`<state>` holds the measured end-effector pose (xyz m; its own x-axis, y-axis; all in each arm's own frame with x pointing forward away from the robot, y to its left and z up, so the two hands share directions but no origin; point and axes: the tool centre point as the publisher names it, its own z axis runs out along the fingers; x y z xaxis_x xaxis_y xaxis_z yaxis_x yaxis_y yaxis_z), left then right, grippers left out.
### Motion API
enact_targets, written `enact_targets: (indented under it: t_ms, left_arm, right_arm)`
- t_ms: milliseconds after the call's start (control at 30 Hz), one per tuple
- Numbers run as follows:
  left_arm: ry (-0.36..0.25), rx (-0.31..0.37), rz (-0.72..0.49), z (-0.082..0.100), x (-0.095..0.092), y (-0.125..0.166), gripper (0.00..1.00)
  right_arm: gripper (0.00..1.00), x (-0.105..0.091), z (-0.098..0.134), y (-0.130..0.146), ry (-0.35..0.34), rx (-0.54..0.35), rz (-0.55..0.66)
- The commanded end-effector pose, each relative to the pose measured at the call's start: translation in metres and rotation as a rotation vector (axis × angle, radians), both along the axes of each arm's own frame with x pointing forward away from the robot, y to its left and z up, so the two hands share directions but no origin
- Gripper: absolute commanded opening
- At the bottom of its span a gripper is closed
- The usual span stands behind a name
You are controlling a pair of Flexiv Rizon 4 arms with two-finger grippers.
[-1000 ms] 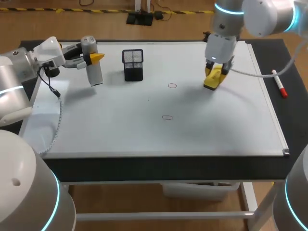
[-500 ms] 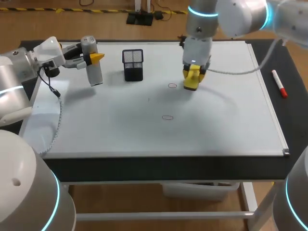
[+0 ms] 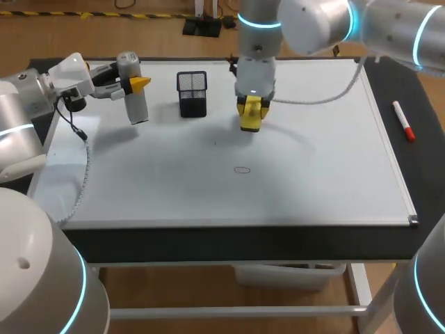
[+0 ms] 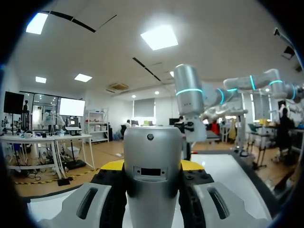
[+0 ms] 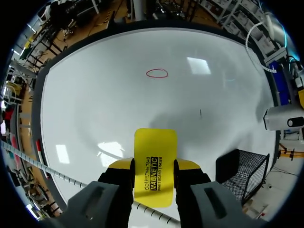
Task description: Pick up the inspection probe, press it on each red-marked spot on the whiteboard one by one, put down the probe, pick up the eraser, and wipe off all the red marks.
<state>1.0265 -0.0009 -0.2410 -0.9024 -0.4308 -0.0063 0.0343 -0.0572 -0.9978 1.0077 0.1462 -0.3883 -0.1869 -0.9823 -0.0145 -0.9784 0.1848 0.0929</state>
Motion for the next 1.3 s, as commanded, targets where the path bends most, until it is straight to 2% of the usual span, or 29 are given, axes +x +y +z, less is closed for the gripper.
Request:
enact_targets:
  t_ms: [33, 1300]
  left_arm:
    - [-0.002, 0.0, 0.003, 0.001, -0.001, 0.0, 0.0]
    - [-0.002, 0.0, 0.003, 0.001, -0.001, 0.0, 0.0]
  right_arm:
    - [0.0, 0.004, -0.003, 0.009, 0.012, -0.04, 0.011]
    - [0.0, 0.008, -0.025, 0.028, 0.033, -0.014, 0.131]
